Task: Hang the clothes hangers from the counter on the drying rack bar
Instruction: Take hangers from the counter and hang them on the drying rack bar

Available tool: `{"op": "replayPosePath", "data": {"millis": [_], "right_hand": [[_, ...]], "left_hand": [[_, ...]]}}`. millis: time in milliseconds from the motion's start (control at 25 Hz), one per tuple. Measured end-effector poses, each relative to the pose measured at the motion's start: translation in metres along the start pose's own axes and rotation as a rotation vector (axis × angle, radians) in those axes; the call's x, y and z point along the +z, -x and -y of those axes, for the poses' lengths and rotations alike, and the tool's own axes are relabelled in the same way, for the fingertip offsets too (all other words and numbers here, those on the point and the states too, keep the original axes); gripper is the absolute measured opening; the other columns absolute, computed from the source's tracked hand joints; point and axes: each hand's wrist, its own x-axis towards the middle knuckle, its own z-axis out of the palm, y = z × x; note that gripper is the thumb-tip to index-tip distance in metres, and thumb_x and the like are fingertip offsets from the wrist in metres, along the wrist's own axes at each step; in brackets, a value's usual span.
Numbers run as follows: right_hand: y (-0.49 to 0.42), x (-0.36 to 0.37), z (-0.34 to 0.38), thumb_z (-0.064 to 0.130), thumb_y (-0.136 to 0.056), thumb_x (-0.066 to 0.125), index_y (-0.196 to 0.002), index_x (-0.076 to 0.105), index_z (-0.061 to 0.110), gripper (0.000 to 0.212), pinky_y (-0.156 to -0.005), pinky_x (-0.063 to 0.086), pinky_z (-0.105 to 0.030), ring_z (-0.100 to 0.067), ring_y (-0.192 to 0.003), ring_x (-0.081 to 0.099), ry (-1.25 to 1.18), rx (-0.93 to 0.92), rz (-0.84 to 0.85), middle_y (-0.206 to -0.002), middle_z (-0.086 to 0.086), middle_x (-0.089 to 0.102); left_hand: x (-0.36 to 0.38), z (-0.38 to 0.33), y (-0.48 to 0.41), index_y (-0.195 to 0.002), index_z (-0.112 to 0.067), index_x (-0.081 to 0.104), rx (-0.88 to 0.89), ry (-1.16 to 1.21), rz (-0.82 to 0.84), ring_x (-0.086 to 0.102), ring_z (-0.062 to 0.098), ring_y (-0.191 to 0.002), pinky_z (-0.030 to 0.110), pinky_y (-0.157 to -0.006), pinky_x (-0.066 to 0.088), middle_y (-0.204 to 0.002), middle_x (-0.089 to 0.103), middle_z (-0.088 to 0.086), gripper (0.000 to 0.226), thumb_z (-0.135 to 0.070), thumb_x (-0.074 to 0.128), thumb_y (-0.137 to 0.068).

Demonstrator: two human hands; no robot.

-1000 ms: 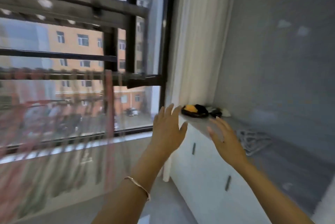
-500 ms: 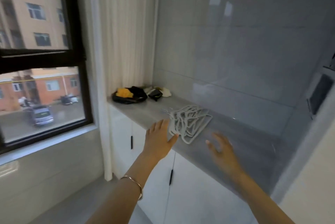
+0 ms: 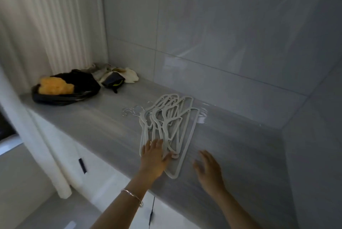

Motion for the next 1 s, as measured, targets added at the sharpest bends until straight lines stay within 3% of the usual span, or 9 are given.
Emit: {"op": "replayPosePath", "data": {"millis": [200,400,520,600,640,720,840,920,1000], "right_hand": [[-0.008,0.027,-0.013,0.078,-0.079,0.003,-0.122,0.060,0.016,0.094,-0.108,0.025,-0.036,-0.024,-0.129,0.045,0.057,0.031,-0.054,-0.135,-0.006,0.054],[-0.008,0.028,-0.015,0.061,-0.090,0.030,-0.108,0.067,0.016,0.060,-0.099,0.031,-0.034,-0.021,-0.115,0.057,0.027,0.042,-0.119,-0.120,-0.004,0.065],[-0.007,0.029,-0.018,0.047,-0.084,0.044,-0.109,0.066,0.016,0.046,-0.098,0.035,-0.036,-0.019,-0.114,0.056,-0.049,0.051,-0.185,-0.118,-0.005,0.065],[-0.008,0.024,-0.009,0.043,-0.085,0.050,-0.117,0.060,0.017,0.042,-0.101,0.039,-0.039,-0.023,-0.116,0.055,-0.199,0.091,-0.176,-0.123,-0.007,0.062],[-0.010,0.018,0.002,0.037,-0.088,0.054,-0.122,0.055,0.019,0.039,-0.104,0.039,-0.039,-0.022,-0.120,0.052,-0.326,0.124,-0.159,-0.128,-0.006,0.057],[-0.011,0.002,0.034,0.025,-0.091,0.057,-0.128,0.049,0.021,0.038,-0.106,0.037,-0.026,-0.008,-0.123,0.046,-0.536,0.107,-0.078,-0.131,0.006,0.050],[-0.007,-0.025,0.101,0.028,-0.091,0.054,-0.119,0.050,0.030,0.028,-0.080,0.039,0.001,0.016,-0.102,0.049,-0.699,0.014,0.094,-0.114,0.026,0.051],[-0.002,-0.037,0.136,0.029,-0.092,0.052,-0.111,0.057,0.024,0.020,-0.070,0.045,-0.004,0.010,-0.090,0.059,-0.839,-0.020,0.186,-0.101,0.020,0.062],[0.007,-0.051,0.163,0.032,-0.091,0.056,-0.112,0.060,0.015,0.028,-0.074,0.052,-0.016,-0.005,-0.092,0.066,-0.932,-0.027,0.209,-0.100,0.004,0.069]], "left_hand": [[0.027,0.002,-0.026,-0.128,-0.013,0.040,-0.067,0.005,-0.106,0.021,0.028,-0.139,0.040,-0.116,0.015,-0.140,0.039,0.006,0.051,-0.045,0.049,-0.089],[0.034,0.006,-0.035,-0.131,-0.008,0.043,-0.050,-0.001,-0.127,0.022,0.030,-0.139,0.037,-0.118,0.009,-0.138,0.040,0.008,0.046,-0.037,0.042,-0.095],[0.018,0.011,-0.033,-0.111,-0.007,0.064,0.049,0.403,-0.260,0.057,0.017,-0.108,0.026,-0.099,0.040,-0.108,0.064,0.009,0.028,-0.024,0.050,-0.093],[-0.003,0.006,-0.021,-0.101,-0.009,0.068,-0.042,0.788,-0.232,0.060,0.000,-0.069,0.011,-0.067,0.045,-0.079,0.067,0.005,0.020,-0.019,0.053,-0.095],[-0.013,0.003,-0.016,-0.099,-0.008,0.068,-0.068,0.930,-0.201,0.060,0.000,-0.065,0.012,-0.063,0.046,-0.076,0.067,0.004,0.017,-0.016,0.054,-0.094],[-0.029,-0.001,-0.004,-0.099,-0.007,0.067,-0.084,1.116,-0.179,0.065,0.014,-0.077,0.019,-0.068,0.053,-0.087,0.070,0.007,0.014,-0.010,0.055,-0.092],[-0.064,-0.012,0.022,-0.097,-0.013,0.069,-0.042,1.201,-0.214,0.069,0.019,-0.086,0.021,-0.072,0.056,-0.093,0.072,0.005,0.014,-0.011,0.056,-0.091],[-0.086,-0.022,0.046,-0.094,-0.019,0.070,0.021,1.162,-0.238,0.070,0.014,-0.085,0.022,-0.074,0.056,-0.087,0.074,-0.001,0.016,-0.011,0.057,-0.091],[-0.108,-0.031,0.078,-0.097,-0.019,0.071,0.061,1.151,-0.303,0.070,0.009,-0.083,0.019,-0.072,0.055,-0.083,0.074,-0.007,0.017,-0.008,0.058,-0.089]]}}
